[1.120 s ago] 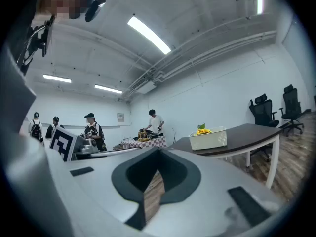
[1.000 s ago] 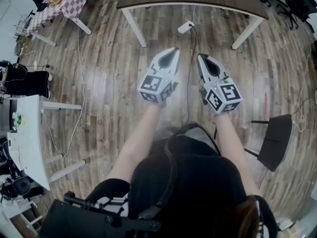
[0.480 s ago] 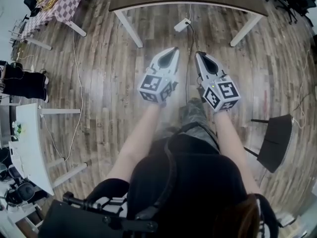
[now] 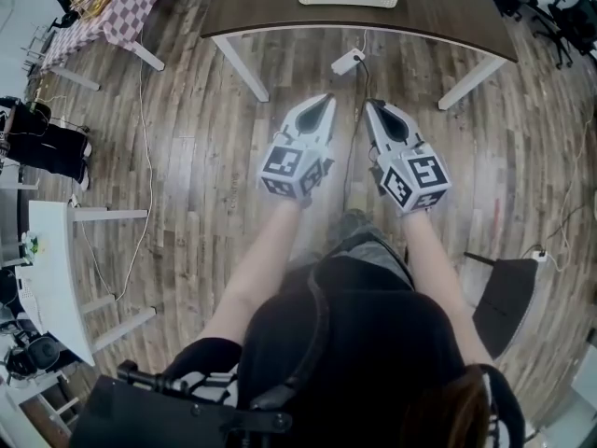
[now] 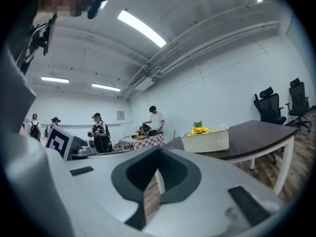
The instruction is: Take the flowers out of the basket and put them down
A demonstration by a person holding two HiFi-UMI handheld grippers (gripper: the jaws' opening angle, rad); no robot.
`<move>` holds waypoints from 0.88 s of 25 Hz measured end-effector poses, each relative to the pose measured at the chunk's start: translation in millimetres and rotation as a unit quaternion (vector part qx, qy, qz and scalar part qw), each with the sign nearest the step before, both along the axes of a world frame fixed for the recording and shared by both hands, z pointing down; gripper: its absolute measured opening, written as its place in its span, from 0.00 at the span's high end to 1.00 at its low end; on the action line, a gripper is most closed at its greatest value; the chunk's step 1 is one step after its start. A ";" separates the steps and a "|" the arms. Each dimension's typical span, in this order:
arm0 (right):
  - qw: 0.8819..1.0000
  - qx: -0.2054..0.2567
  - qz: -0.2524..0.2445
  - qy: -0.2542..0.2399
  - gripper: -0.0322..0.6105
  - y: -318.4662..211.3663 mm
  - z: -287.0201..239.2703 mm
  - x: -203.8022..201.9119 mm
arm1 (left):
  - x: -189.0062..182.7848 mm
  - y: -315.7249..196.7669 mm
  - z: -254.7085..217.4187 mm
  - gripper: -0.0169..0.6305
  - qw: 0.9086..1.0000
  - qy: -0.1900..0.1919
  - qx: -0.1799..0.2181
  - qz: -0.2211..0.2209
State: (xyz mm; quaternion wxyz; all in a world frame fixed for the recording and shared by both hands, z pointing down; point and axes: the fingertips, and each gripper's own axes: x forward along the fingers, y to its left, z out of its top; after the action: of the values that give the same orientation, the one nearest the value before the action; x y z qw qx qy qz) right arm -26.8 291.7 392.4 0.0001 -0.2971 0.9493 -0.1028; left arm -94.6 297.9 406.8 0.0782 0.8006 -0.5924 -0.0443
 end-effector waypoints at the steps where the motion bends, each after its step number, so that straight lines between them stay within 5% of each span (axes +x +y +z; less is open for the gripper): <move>1: 1.000 -0.001 -0.002 0.000 0.95 -7.7 1.3 0.1 | 0.6 -7.6 1.7 0.95 1.000 0.001 -0.001 -0.001; 22: 0.999 -0.022 -0.037 -0.015 0.95 -142.4 14.8 8.9 | 8.3 -138.8 12.7 0.95 0.999 0.002 -0.016 -0.038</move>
State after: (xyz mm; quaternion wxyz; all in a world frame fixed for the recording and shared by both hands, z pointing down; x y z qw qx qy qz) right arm -17.9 149.3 407.2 0.0035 -0.2598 0.9572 -0.1278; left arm -86.4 159.1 419.5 0.0904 0.7764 -0.6225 -0.0394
